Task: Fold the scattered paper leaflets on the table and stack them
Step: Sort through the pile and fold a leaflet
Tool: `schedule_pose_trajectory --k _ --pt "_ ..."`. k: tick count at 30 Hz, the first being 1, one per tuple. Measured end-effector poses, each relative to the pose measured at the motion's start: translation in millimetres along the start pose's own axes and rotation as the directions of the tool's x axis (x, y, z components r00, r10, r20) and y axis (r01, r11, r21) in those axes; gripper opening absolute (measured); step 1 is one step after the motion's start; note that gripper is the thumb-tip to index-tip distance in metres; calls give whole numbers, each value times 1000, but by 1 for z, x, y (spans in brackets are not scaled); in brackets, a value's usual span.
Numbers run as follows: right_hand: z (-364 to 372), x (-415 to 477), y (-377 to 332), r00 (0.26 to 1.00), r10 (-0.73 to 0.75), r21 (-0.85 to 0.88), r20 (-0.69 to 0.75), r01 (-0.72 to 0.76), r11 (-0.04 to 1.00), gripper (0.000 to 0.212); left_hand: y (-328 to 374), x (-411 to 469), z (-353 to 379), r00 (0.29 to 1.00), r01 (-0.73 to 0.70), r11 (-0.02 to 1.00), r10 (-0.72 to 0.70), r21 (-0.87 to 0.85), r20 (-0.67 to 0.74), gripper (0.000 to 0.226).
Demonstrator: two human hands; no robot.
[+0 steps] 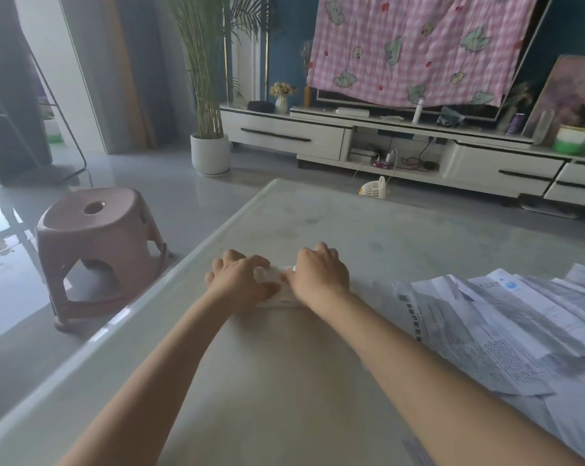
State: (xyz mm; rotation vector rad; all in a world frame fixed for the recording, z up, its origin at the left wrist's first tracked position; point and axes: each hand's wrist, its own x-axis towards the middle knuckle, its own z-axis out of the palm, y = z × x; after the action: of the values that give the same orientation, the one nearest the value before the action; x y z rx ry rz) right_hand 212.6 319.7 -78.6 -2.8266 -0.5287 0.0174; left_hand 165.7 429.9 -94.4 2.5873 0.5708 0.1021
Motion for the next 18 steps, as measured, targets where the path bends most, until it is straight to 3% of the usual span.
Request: schedule_pose_trajectory --k 4,7,10,12,14,16,18 --pt "-9 10 0 985 -29 57 169 19 998 26 5 -2 -3 999 27 999 -26 -42 29 45" --pt "-21 10 1 968 -125 338 218 45 940 18 0 -1 -4 998 -25 964 39 -264 49 42" --pt "-20 8 2 979 -163 654 122 45 755 26 -1 -6 -8 994 -40 722 100 -691 47 48" --pt "-16 7 4 996 -79 808 40 14 589 30 5 -11 -8 996 -64 588 83 -806 -19 30" --pt "-13 8 7 998 0 905 67 -61 421 33 12 -16 -4 998 -55 496 30 -867 -46 23" --pt "-9 7 6 995 22 926 95 -96 364 29 16 -15 3 979 -145 560 -38 -816 -201 33" --pt "-5 2 0 995 74 905 59 -85 416 17 19 -13 7 917 -230 658 -100 -717 -385 34"
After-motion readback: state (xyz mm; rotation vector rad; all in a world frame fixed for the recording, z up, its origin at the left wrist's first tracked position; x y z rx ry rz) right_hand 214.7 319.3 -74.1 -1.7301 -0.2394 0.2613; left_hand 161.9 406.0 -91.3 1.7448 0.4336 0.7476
